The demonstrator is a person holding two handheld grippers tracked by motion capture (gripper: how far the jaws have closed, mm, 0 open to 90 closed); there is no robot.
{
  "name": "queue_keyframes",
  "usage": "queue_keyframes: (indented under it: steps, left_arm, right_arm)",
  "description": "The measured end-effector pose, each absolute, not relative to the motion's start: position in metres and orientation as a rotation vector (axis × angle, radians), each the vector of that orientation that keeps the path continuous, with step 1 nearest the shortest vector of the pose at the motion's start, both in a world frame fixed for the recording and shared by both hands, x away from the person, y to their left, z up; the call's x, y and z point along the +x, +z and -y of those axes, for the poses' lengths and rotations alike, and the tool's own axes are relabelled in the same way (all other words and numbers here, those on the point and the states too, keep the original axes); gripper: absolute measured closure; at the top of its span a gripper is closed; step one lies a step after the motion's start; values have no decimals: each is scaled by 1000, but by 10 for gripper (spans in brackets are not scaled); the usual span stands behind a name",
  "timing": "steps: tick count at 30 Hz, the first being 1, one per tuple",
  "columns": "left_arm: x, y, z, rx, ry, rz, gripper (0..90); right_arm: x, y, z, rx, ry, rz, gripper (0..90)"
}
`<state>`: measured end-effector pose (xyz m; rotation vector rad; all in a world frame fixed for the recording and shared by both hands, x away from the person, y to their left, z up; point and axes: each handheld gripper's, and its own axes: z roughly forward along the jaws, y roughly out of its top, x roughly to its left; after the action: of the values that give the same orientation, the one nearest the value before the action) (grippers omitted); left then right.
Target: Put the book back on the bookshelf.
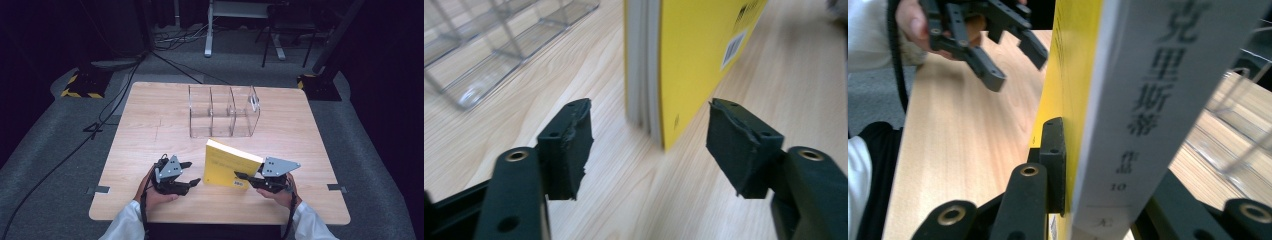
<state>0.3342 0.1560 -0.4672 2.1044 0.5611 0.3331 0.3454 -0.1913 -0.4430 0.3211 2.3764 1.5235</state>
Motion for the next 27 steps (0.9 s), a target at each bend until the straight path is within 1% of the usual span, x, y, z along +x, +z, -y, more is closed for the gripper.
queue_keyframes:
  steps: [4, 7, 11, 21, 27]
  left_arm:
    - [332, -471, -166, 2148, 363, -610, 281]
    - [330, -474, -172, 2174, 395, -648, 207]
    - [327, -479, -183, 2204, 418, -704, 179]
    - [321, -490, -211, 2232, 420, -803, 168]
    - [322, -498, -219, 2262, 421, -845, 169]
  right_arm:
    - [348, -443, 198, 365, 1510, -2354, 763]
    - [349, -443, 201, 386, 1504, -2344, 763]
    - [352, -444, 206, 423, 1491, -2323, 764]
    - [353, -444, 214, 480, 1467, -2292, 764]
    - [353, -443, 223, 521, 1442, -2269, 765]
